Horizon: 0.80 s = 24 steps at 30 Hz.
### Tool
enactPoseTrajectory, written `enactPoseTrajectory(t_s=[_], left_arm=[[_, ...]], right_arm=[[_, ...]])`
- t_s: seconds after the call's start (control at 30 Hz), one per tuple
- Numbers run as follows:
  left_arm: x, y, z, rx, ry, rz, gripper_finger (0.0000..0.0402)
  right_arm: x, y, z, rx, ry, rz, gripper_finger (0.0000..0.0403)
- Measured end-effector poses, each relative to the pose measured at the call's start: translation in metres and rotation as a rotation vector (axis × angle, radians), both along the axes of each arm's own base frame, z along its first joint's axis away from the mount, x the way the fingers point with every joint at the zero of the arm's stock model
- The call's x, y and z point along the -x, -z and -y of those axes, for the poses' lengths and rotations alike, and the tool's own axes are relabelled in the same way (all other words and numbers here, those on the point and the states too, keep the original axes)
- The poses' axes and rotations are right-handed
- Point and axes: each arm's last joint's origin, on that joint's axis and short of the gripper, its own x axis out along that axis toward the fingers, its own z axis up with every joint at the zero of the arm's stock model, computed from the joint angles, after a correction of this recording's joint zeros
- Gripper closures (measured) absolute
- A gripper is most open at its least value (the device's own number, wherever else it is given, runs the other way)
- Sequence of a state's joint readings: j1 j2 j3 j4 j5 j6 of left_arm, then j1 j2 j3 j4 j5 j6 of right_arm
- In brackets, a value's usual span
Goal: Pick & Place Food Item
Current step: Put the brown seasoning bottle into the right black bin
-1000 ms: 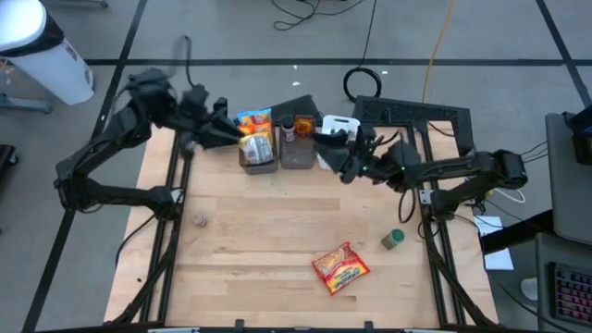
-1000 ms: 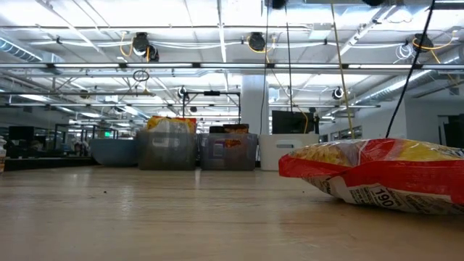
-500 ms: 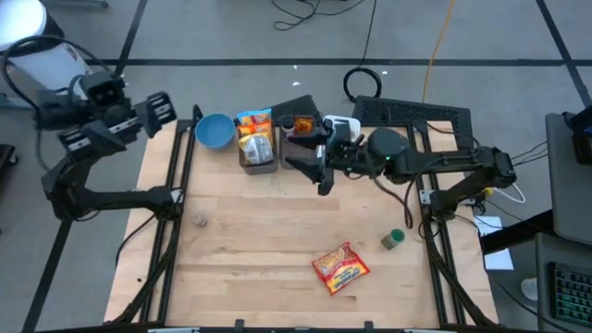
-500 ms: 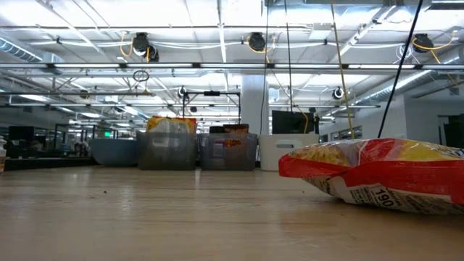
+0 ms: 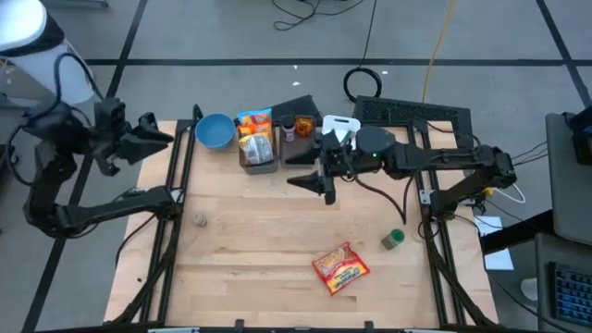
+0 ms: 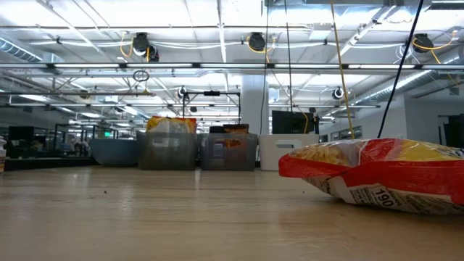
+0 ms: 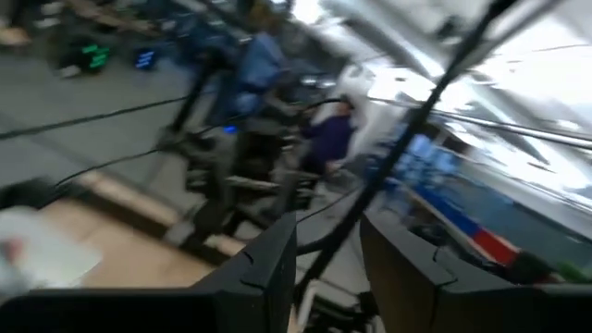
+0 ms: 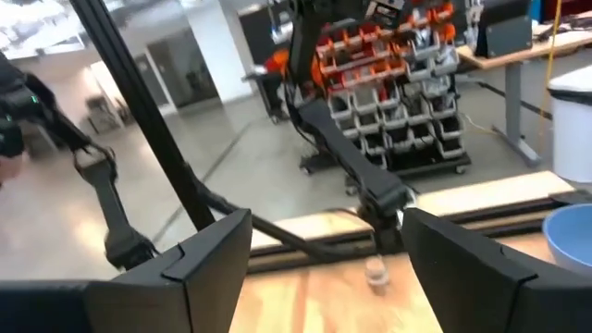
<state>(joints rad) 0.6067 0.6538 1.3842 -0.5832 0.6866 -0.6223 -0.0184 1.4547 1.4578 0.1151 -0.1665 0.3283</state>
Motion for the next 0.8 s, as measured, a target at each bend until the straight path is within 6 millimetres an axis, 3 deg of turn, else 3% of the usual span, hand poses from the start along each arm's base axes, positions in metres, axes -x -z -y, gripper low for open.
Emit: enactPoseTrajectory(t_s=[0.37,0.8], left_arm=[[-0.002,0.042,-0.006,0.144,-0.152,-0.396,0.0275],[-0.033,0.064,-0.022,0.128,-0.062,-0.688,0.0275]], right_arm=[[0.000,0.013,0.000,0.057,-0.019,-0.118,0.0129],[0.000,0.018,0.012,0.079,0.015,-0.164,0.0131]])
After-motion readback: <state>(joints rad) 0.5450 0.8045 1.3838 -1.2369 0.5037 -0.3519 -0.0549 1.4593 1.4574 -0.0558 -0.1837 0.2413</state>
